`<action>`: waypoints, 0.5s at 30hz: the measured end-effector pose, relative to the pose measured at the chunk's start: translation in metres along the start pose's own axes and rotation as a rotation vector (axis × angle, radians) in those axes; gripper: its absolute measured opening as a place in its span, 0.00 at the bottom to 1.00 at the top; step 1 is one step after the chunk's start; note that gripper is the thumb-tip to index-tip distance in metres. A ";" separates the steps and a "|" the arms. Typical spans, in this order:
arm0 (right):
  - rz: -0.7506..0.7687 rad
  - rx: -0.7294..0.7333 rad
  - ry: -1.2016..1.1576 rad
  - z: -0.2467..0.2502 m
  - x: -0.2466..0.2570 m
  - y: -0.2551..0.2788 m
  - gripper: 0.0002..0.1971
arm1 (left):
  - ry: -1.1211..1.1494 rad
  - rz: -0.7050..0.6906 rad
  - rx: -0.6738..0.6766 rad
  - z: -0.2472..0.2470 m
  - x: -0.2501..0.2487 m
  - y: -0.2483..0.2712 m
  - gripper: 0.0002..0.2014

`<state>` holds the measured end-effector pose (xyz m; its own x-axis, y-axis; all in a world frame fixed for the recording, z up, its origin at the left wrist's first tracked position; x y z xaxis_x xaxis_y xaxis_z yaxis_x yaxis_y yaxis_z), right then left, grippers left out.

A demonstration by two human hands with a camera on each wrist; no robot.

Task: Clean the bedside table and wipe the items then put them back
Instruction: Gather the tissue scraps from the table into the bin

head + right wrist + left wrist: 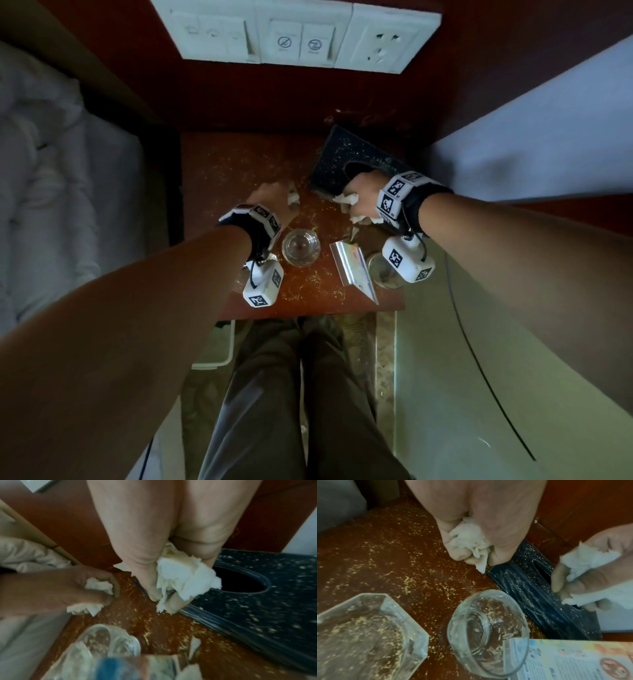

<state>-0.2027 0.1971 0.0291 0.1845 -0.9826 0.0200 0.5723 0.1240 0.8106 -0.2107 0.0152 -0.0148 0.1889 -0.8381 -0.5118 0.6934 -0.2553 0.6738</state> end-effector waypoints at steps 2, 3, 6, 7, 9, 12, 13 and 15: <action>0.023 0.033 0.009 -0.016 -0.011 0.003 0.12 | -0.008 -0.002 0.003 -0.006 -0.006 -0.002 0.19; 0.041 0.044 0.024 -0.023 -0.015 0.005 0.15 | -0.013 0.000 0.007 -0.009 -0.009 -0.004 0.19; 0.087 0.134 0.094 -0.042 -0.021 0.008 0.25 | -0.042 0.007 0.027 -0.016 -0.016 -0.005 0.20; 0.106 0.160 0.115 -0.047 -0.022 0.007 0.27 | -0.060 0.007 0.031 -0.018 -0.017 -0.006 0.20; 0.139 0.188 0.145 -0.056 -0.022 0.003 0.29 | -0.079 0.011 0.034 -0.021 -0.020 -0.009 0.20; 0.129 0.174 0.136 -0.071 -0.019 -0.005 0.27 | -0.077 0.028 0.054 -0.026 -0.021 -0.011 0.21; 0.112 0.162 0.117 -0.075 -0.019 -0.006 0.23 | -0.085 0.029 0.058 -0.027 -0.021 -0.012 0.21; 0.107 0.133 0.153 -0.080 -0.015 -0.007 0.16 | -0.096 0.031 0.055 -0.029 -0.022 -0.013 0.21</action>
<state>-0.1451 0.2218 -0.0235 0.3630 -0.9313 0.0291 0.4346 0.1969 0.8788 -0.2041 0.0505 -0.0279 0.1401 -0.8876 -0.4388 0.6489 -0.2524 0.7178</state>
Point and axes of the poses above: each hand's wrist, its own y-axis away from the middle knuckle, its own z-axis out of the back of the hand, x = y × z, the point moved 3 cm from there along -y, towards the middle knuckle, and after that the axes turned 10 degrees about y, right-handed, at the moved point
